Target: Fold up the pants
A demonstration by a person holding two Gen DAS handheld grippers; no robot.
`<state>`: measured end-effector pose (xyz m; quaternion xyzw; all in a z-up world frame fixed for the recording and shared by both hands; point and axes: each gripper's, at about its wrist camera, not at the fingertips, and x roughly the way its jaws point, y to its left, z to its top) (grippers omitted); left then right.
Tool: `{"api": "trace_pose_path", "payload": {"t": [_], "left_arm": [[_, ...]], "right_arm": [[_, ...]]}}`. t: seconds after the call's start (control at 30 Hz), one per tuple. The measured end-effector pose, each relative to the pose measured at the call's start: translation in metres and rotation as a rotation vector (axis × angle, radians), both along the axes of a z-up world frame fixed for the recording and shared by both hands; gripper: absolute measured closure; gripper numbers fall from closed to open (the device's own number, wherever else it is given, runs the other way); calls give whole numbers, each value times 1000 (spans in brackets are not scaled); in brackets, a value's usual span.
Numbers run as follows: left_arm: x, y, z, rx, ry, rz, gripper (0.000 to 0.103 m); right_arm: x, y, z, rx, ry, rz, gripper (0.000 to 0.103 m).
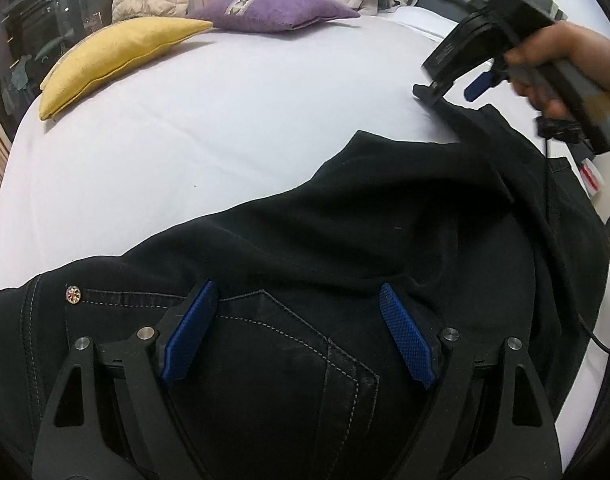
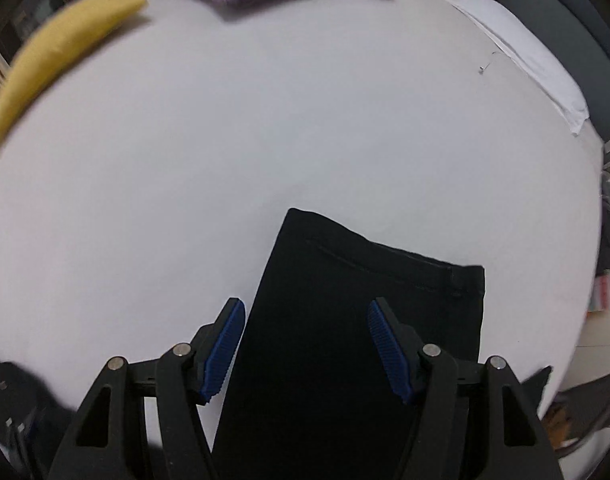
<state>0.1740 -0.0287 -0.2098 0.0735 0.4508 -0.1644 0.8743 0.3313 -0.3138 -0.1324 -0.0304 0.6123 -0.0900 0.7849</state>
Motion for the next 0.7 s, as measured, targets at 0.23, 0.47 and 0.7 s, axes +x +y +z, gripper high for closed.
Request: {"api": "trace_pose_path", "payload": {"t": [0.23, 0.47, 0.7], "left_arm": [[-6, 3, 1, -16, -6, 0, 20], [-9, 3, 1, -18, -11, 2, 20], [-11, 5, 2, -23, -13, 0, 20]], "right_arm": [[9, -10, -15, -117, 29, -64, 36], [5, -32, 17, -69, -68, -111, 36], [14, -4, 27, -113, -73, -93, 36]]}}
